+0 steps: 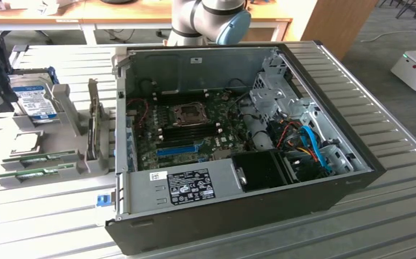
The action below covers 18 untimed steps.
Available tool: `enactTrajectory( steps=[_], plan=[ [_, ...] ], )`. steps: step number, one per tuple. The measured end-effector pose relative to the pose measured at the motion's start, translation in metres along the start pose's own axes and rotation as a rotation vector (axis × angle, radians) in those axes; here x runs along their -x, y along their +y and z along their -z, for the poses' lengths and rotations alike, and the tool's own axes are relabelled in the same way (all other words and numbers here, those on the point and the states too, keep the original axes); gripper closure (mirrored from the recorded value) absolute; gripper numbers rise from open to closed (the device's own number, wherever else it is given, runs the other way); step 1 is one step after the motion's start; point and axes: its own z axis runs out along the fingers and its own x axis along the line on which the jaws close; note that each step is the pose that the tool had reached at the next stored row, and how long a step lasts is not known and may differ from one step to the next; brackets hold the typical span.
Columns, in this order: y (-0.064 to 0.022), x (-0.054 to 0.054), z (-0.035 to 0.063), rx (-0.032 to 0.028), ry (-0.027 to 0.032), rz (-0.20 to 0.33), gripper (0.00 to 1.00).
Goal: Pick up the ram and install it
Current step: 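Pick up the ram and move it above insertion slot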
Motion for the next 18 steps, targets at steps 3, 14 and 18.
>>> enactTrajectory(
  steps=[3,14,18],
  plan=[
    [-0.0002,0.000,-0.0062,0.0001,0.0001,0.000,0.69],
    [-0.0007,0.000,-0.0201,0.0000,0.0000,0.000,0.69],
    [-0.0009,0.000,-0.0255,0.0000,0.0001,0.000,0.69]
  ],
)
